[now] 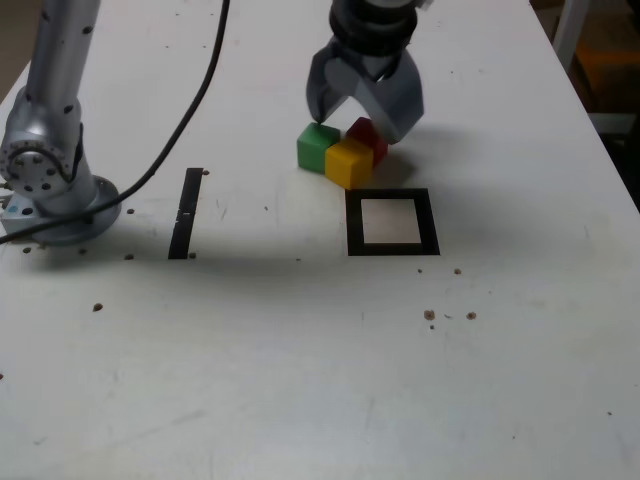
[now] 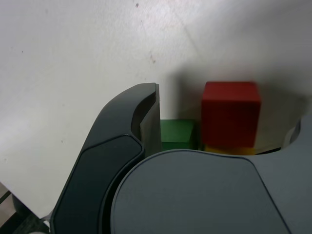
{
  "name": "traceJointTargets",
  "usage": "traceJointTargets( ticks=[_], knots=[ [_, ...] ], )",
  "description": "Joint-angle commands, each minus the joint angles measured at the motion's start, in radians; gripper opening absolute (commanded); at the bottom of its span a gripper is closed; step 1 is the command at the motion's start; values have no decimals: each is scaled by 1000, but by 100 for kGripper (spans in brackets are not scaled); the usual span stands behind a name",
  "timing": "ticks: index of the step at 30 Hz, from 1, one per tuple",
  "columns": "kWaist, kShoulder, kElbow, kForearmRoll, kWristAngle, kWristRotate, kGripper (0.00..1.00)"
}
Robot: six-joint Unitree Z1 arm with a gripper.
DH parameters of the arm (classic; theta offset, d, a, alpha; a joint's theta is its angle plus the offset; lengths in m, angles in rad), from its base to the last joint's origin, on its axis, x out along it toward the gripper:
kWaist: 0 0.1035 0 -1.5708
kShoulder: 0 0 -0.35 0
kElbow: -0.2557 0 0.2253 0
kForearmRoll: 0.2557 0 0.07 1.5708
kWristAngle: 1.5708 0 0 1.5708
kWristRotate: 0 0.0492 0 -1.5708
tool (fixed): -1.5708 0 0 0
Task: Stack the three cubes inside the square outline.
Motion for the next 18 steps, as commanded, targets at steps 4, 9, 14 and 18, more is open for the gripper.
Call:
traceJointTargets(
  ticks=[4, 9, 14, 18],
  knots=[
    [-24, -44, 37, 15, -8, -1, 100],
    [-40, -97, 61, 19, -14, -2, 100],
    [-41, -131, 45, 19, 12, -12, 100],
    [-41, -97, 1, 38, 44, -17, 100]
  ],
)
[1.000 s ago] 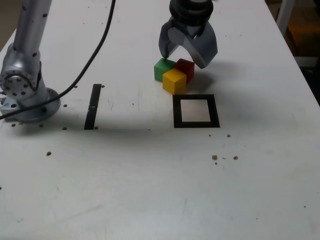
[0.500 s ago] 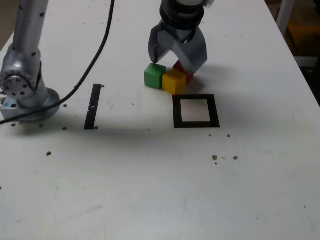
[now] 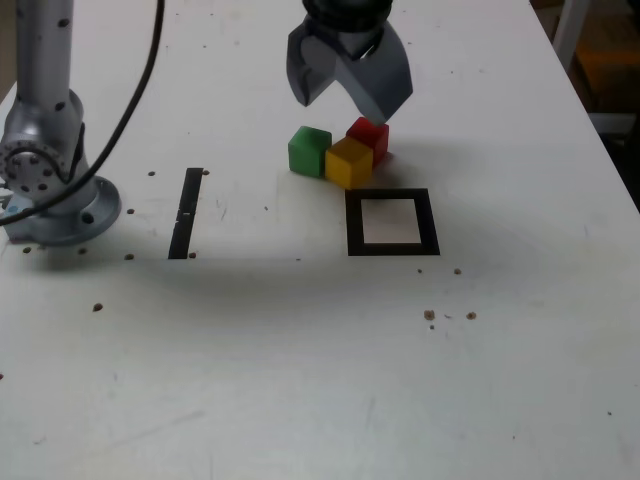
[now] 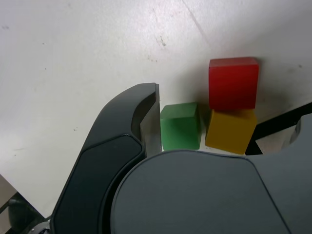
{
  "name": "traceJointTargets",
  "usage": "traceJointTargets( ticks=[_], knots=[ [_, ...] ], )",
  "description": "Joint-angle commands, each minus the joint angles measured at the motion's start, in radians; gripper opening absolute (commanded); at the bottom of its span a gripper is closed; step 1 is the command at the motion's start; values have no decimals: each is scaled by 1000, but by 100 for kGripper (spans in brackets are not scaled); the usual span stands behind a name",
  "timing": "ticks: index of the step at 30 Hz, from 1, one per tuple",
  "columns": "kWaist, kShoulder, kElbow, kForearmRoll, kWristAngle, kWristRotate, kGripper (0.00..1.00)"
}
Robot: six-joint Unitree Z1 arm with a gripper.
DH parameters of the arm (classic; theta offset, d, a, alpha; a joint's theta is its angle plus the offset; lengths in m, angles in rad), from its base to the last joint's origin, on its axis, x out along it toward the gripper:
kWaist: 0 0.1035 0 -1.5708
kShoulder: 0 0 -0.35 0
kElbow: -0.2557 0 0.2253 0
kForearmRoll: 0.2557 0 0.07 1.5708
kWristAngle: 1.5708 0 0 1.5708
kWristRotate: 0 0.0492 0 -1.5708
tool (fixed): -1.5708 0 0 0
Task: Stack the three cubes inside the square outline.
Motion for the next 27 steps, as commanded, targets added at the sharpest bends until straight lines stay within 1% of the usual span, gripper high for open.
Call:
traceJointTargets(
  ticks=[1, 7, 10, 18, 27],
  knots=[
    [0, 34, -27, 11, 17, -1, 100],
    [0, 110, -98, 35, 87, -18, 100],
    [0, 133, -120, 38, 105, -23, 100],
    [-2, 208, -137, 52, 109, -44, 99],
    [-28, 231, -135, 69, 115, -57, 99]
  ],
)
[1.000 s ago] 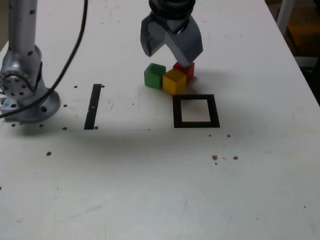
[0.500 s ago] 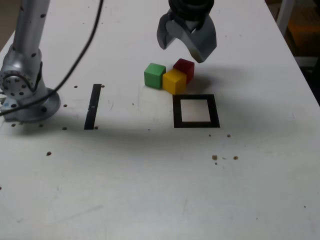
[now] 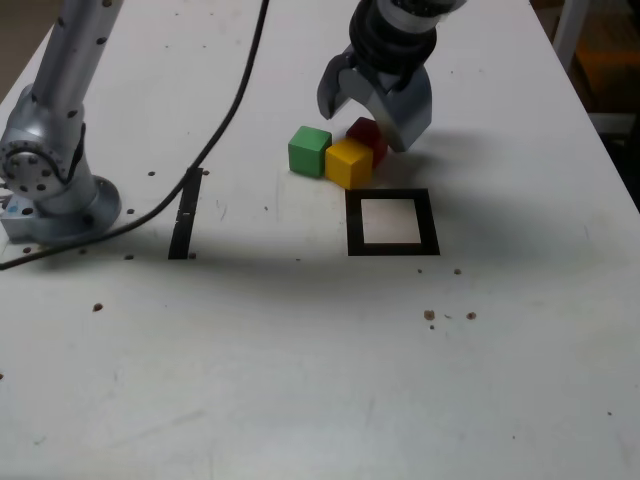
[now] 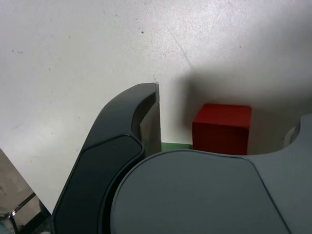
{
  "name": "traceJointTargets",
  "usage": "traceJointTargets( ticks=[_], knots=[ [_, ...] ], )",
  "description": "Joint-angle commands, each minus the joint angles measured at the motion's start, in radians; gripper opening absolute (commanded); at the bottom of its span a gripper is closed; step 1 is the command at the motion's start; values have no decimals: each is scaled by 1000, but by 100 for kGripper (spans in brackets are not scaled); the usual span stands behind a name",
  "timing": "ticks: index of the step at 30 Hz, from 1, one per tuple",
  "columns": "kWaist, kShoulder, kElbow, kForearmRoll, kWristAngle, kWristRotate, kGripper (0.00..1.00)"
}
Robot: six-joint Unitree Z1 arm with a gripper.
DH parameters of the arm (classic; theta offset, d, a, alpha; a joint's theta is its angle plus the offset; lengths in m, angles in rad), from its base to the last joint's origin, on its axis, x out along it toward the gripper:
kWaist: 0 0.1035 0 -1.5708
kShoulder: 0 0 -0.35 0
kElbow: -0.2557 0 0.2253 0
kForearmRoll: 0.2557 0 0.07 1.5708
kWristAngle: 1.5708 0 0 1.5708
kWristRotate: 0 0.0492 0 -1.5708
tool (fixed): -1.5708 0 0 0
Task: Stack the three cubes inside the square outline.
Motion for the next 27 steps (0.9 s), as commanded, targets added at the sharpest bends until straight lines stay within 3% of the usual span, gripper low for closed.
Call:
traceJointTargets(
  ticks=[1, 16, 27],
  knots=[
    [-6, 3, 0, 9, 2, -2, 99],
    [-18, 23, 2, 3, 6, -18, 94],
    [-29, 17, 3, 11, -6, 7, 73]
  ],
)
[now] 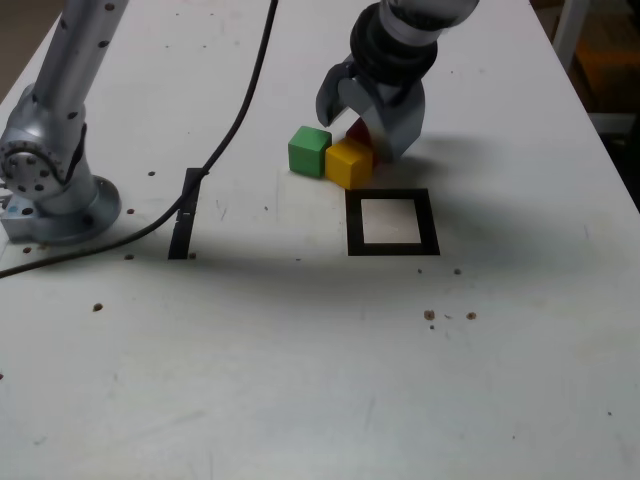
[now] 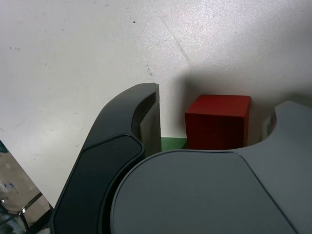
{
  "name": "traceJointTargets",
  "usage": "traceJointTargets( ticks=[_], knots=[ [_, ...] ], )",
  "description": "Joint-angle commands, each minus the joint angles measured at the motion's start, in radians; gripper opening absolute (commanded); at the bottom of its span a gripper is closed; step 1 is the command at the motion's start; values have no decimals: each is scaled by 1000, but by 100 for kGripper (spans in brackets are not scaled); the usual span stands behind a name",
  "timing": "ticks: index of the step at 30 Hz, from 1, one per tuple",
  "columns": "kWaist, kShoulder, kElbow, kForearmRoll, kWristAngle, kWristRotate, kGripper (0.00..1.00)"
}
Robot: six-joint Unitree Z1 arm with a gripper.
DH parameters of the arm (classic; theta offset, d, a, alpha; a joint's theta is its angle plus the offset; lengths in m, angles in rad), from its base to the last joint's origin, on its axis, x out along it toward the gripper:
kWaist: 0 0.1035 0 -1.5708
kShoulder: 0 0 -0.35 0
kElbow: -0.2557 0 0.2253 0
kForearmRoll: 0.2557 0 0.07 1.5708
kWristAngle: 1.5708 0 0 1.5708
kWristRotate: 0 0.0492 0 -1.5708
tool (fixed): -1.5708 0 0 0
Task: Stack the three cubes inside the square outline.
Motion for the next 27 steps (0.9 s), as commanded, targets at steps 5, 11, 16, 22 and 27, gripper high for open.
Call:
traceJointTargets(
  ticks=[5, 11, 16, 22, 27],
  knots=[
    [-4, 0, 0, -6, -9, 18, 68],
    [-4, 12, -4, -21, -7, 5, 58],
    [-4, 20, -5, -26, -13, 5, 51],
    [-12, 17, -1, -25, -15, 5, 40],
    [-21, 7, 11, -38, -10, -3, 32]
  ],
)
